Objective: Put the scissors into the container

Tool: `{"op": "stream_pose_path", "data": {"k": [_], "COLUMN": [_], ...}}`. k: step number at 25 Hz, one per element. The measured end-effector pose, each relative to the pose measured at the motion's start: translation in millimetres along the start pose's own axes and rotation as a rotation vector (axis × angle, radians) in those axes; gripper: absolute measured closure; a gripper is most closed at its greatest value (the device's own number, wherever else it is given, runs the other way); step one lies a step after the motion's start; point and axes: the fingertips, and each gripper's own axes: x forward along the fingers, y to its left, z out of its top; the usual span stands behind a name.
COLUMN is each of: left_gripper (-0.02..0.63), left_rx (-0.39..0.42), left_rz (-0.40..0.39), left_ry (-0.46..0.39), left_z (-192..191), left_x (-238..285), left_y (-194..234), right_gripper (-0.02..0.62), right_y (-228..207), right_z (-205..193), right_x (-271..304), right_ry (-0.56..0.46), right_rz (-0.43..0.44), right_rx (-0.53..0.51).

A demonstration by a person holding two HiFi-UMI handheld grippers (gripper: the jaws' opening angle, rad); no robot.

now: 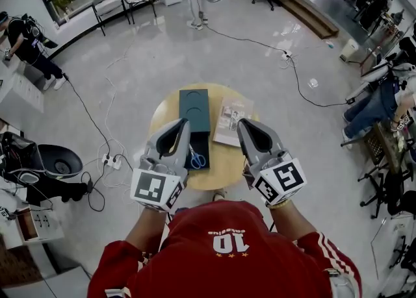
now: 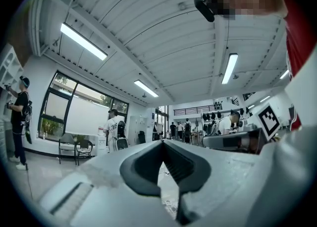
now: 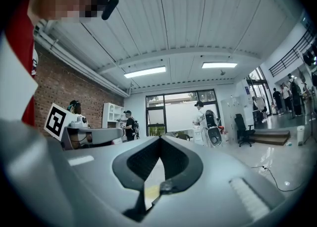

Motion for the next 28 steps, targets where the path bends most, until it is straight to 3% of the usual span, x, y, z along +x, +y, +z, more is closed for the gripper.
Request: {"op": "stream_pose_path", "data": {"k": [28], "left_gripper": [0.604], "left_rx": [-0.034], "left_rz": [-0.031], "left_ry": [-0.009], "left_z": [6.0], "left_x": [0.7], "left_y": [1.7], "right_gripper": [0.605], "right_y": [8.5], "right_z": [17.1], "right_x": [-2.9], "right_ry": [-0.036], "right_rz": [-0.014], "right_rx": [-0.027]}}
